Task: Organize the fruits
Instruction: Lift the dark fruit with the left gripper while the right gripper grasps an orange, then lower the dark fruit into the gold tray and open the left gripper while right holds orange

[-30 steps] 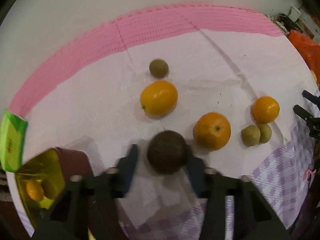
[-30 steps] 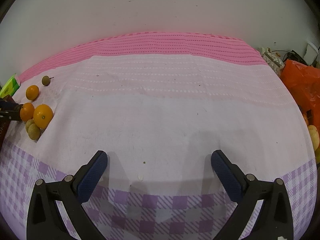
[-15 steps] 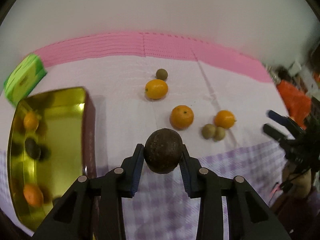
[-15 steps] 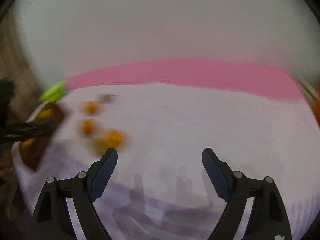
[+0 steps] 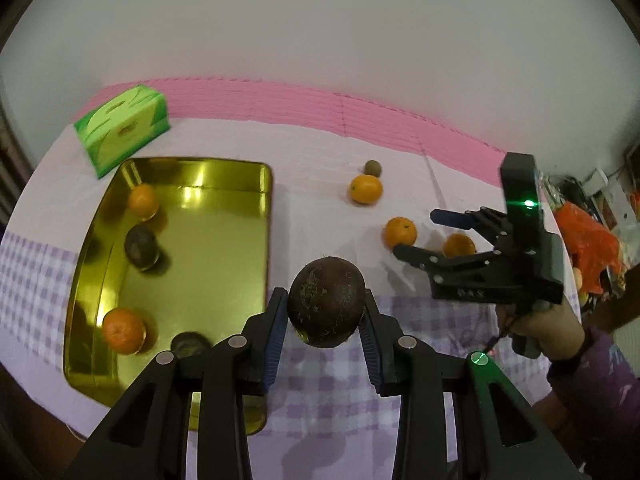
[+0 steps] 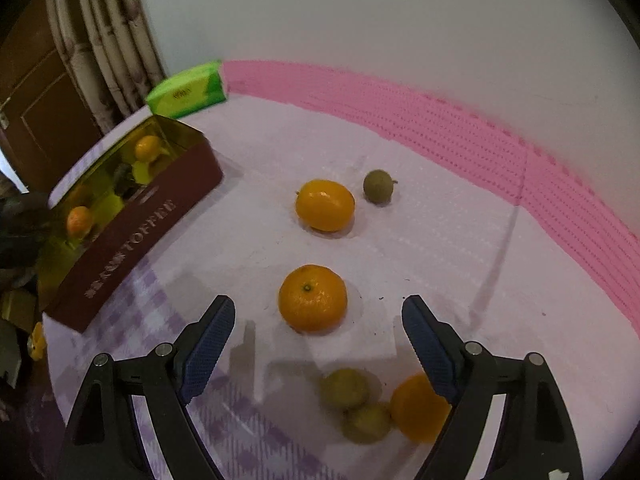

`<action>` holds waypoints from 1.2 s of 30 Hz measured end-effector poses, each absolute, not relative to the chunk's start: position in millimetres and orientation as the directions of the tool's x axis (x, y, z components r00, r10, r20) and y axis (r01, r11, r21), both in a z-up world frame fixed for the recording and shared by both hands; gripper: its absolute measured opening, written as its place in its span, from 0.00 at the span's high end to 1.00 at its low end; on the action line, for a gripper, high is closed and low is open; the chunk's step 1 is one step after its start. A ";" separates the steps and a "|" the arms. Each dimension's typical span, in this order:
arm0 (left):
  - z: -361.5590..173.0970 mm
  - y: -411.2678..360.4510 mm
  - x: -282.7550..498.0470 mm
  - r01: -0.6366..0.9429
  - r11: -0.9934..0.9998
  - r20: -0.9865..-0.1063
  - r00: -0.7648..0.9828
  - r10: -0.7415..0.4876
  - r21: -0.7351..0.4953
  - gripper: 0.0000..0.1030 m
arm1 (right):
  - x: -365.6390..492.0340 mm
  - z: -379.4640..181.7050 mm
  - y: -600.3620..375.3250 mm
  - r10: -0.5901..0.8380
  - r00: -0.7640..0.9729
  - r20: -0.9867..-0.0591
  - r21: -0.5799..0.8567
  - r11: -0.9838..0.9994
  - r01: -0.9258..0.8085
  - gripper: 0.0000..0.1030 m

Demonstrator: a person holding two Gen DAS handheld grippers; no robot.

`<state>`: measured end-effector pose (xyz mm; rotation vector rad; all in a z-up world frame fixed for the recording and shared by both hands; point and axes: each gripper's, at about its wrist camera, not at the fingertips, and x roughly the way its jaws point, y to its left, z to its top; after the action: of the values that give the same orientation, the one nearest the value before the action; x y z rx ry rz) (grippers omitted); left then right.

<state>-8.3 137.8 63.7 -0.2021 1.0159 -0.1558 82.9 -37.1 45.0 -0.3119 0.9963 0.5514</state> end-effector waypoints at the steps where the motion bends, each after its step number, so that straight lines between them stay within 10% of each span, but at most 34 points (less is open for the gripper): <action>1: 63.0 139.6 -9.8 0.027 0.970 -0.825 0.521 -0.219 -0.240 0.65 | 86.6 41.0 -35.3 0.286 0.411 -0.866 0.003 0.824 -0.567 0.30; 5: 64.1 153.2 -18.3 -0.006 0.968 -0.820 0.533 -0.208 -0.250 0.65 | 92.0 31.2 -26.5 0.237 0.398 -0.886 -0.036 0.821 -0.569 0.65; 13: 64.5 191.3 -35.6 -0.099 0.967 -0.819 0.556 -0.141 -0.234 0.65 | 33.2 71.0 -28.8 0.434 0.432 -0.790 0.137 0.813 -0.566 0.65; 36: 35.4 218.1 6.0 -0.118 0.982 -0.845 0.530 -0.062 -0.146 0.65 | -20.8 54.8 -11.6 0.416 0.491 -0.765 0.091 0.825 -0.557 0.65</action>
<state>6.0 218.1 35.4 -0.1944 1.0128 0.0337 -20.8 -11.6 54.8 -0.1773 0.8761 0.5947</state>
